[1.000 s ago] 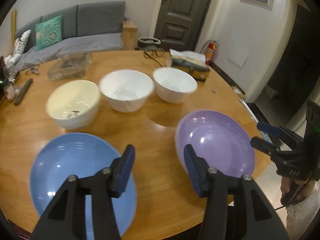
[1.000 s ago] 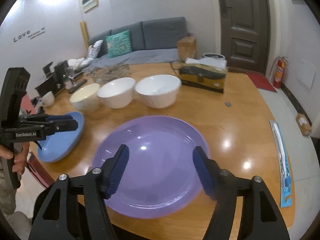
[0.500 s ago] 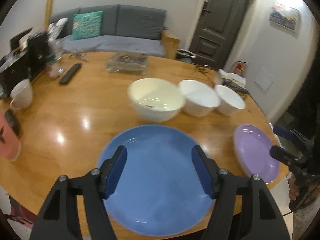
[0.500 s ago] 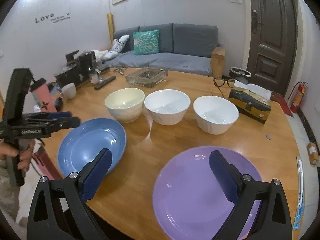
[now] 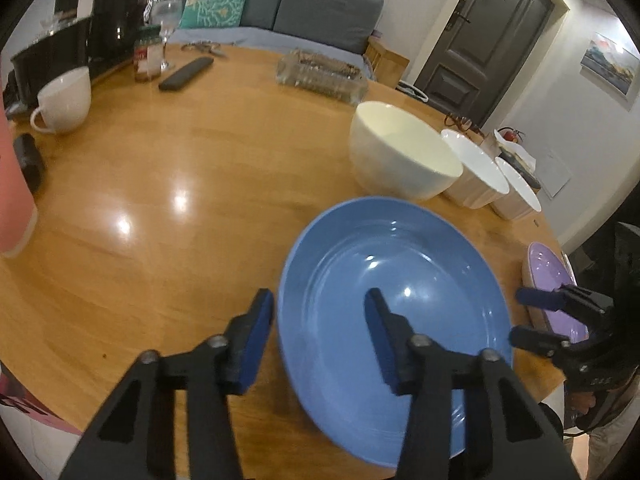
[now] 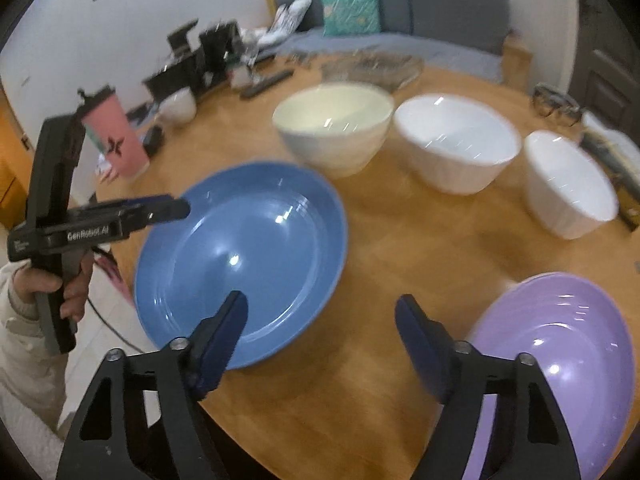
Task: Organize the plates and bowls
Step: 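Move the left gripper to the blue plate rim and grasp it, then carry the blue plate onto the purple plate stack and open the left gripper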
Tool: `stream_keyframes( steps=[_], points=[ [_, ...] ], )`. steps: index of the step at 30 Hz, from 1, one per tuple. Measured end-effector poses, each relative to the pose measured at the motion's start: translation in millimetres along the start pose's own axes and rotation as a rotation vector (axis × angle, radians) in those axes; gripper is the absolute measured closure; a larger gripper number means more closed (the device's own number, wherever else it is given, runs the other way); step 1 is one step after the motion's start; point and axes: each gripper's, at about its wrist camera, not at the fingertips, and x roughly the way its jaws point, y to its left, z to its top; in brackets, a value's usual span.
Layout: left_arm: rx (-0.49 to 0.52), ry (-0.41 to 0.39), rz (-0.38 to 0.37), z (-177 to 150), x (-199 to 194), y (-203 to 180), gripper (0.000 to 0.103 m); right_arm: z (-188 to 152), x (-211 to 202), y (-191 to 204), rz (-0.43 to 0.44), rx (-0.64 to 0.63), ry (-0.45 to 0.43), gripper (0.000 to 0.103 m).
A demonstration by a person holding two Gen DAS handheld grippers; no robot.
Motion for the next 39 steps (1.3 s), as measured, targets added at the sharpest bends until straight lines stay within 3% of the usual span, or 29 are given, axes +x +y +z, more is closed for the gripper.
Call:
stream_keyframes(
  steps=[4,6,8,11,26,39],
  points=[
    [-0.011,0.017,-0.004,-3.8,7.8,3.0,0.078,0.0,16.9,3.0,0.01,-0.014,0.056,0.049],
    [-0.014,0.022,-0.004,-5.0,10.4,5.5,0.089,-0.4,21.3,4.3,0.021,-0.023,0.075,0.065],
    [-0.015,0.019,-0.006,-5.6,10.9,6.9,0.093,-0.9,23.6,6.4,0.025,-0.034,0.092,0.075],
    [-0.012,0.022,-0.001,-5.9,11.0,6.1,0.093,-0.6,24.2,7.7,0.003,-0.047,0.09,0.08],
    [0.027,0.005,-0.018,1.6,0.5,-16.8,0.093,-1.0,-1.6,5.5,-0.037,-0.044,0.038,0.081],
    [0.102,-0.034,-0.062,12.2,-21.9,-63.2,0.093,-9.4,-50.3,-10.9,-0.084,-0.016,-0.05,0.079]
  ],
)
